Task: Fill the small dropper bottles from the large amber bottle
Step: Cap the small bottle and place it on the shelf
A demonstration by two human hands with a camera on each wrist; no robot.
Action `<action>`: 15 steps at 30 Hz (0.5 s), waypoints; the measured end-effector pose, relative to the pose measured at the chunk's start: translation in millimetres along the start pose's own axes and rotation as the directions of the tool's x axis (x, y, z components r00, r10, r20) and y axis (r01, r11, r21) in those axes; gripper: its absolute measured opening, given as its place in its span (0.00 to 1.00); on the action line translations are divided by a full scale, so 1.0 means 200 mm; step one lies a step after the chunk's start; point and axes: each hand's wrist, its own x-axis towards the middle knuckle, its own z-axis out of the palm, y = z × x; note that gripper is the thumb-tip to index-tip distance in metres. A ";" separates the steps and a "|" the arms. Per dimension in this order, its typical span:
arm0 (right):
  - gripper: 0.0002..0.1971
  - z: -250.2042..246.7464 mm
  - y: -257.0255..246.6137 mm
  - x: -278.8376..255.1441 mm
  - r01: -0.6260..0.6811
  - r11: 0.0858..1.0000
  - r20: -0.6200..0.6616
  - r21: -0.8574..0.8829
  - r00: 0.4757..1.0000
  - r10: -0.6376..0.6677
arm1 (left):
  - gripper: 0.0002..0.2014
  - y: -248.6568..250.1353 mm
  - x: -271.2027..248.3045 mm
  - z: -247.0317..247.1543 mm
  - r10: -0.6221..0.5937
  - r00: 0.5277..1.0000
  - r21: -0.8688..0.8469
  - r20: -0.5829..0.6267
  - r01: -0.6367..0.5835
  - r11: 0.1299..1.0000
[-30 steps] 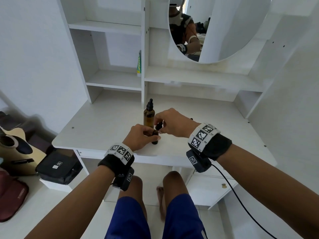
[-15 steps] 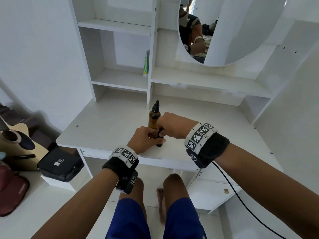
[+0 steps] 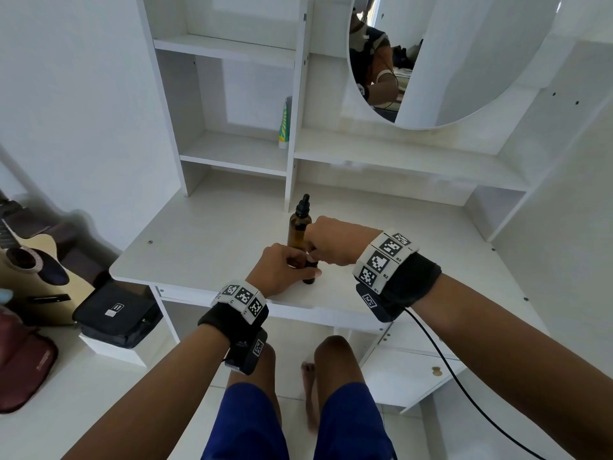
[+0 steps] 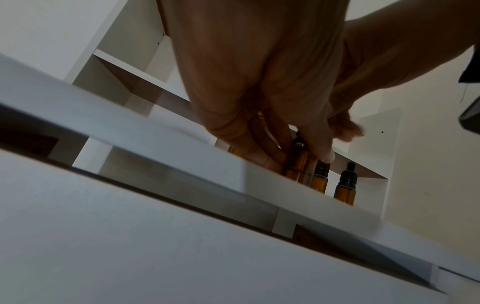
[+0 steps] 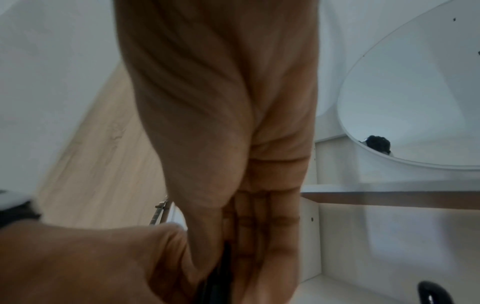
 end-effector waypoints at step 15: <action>0.13 0.08 0.01 0.01 -0.053 0.995 0.005 -0.088 0.999 0.053 | 0.07 0.00 0.00 0.00 -0.020 1.000 -0.007 0.017 0.020 1.000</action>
